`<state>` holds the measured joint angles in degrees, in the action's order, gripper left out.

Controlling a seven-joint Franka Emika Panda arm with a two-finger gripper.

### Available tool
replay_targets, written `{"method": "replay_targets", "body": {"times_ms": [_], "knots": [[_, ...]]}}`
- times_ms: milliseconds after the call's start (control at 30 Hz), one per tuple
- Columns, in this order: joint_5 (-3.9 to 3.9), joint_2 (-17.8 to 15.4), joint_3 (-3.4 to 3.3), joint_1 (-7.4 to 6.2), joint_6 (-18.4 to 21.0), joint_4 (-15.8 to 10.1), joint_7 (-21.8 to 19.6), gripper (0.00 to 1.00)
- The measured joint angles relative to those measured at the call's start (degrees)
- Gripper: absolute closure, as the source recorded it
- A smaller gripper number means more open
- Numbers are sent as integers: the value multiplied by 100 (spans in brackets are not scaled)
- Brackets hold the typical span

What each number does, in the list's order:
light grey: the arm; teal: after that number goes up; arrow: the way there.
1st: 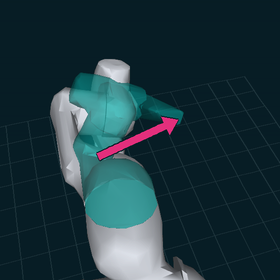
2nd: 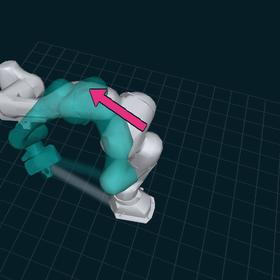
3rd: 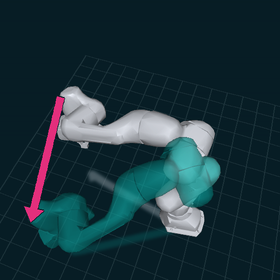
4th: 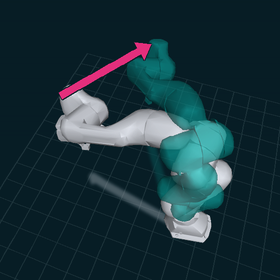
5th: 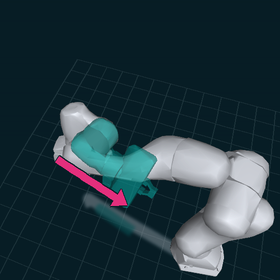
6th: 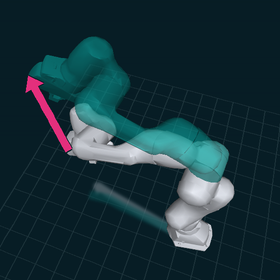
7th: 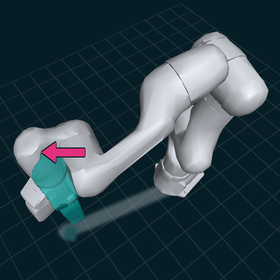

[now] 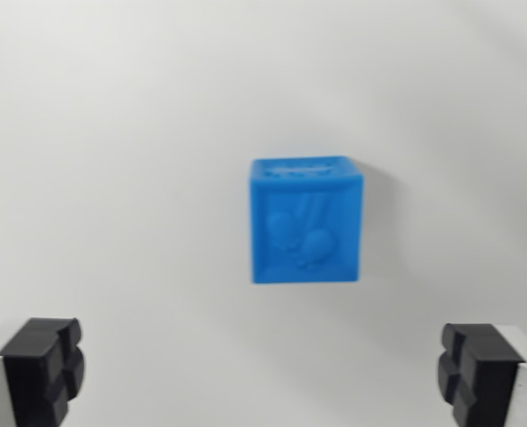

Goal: Stack cube

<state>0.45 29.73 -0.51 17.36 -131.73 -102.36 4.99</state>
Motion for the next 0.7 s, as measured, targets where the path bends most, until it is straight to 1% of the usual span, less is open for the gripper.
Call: {"method": "replay_targets", "body": {"times_ms": [167,267,500,700], "knots": [[-6,270,30,164,-45,227,469,0],[-8,377,34,215,-104,283,563,0],[-8,667,55,213,-388,282,580,0],[-8,937,55,213,-634,301,580,0]]}}
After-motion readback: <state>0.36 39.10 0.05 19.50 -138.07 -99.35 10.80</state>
